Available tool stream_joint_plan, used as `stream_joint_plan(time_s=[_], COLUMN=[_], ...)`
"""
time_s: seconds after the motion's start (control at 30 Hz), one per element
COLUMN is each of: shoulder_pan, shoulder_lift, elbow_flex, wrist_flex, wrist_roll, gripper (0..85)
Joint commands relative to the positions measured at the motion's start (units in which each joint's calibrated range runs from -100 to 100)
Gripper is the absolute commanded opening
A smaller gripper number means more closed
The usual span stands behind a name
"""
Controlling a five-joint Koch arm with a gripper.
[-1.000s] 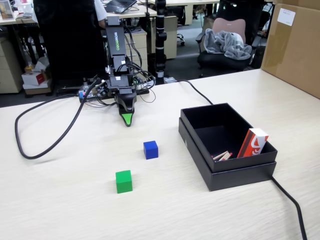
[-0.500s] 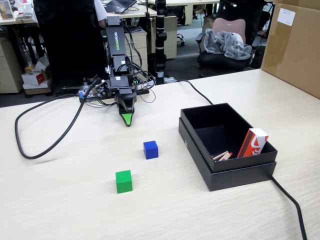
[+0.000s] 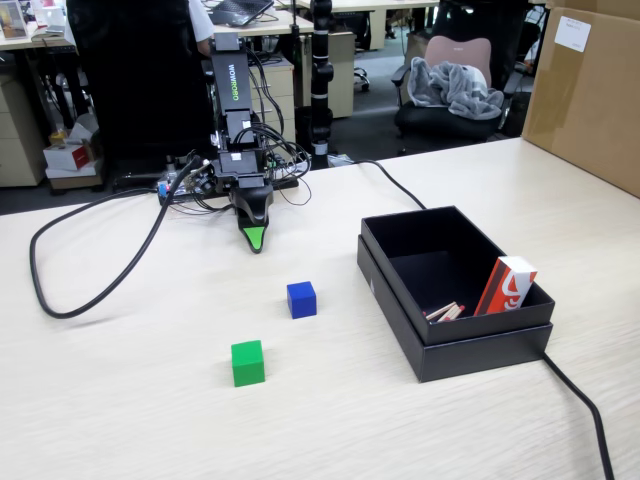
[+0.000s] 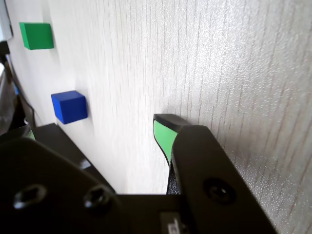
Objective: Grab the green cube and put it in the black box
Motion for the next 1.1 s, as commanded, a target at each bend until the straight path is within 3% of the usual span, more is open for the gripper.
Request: stream_joint_plan(time_s=[0.0, 0.57, 0.93, 1.07], shoulder_pan=[0.0, -0.3, -2.7, -5.0], shoulder_lift=[0.2, 0.4, 5.9, 13.7], elbow_flex=[-0.5, 0.5, 23.7, 34.2], wrist_flex=[-2.0, -2.8, -28.9, -30.3], wrist_roll=[-0.1, -0.2, -0.2, -1.3], gripper=[48.8, 47.6, 47.6, 47.6])
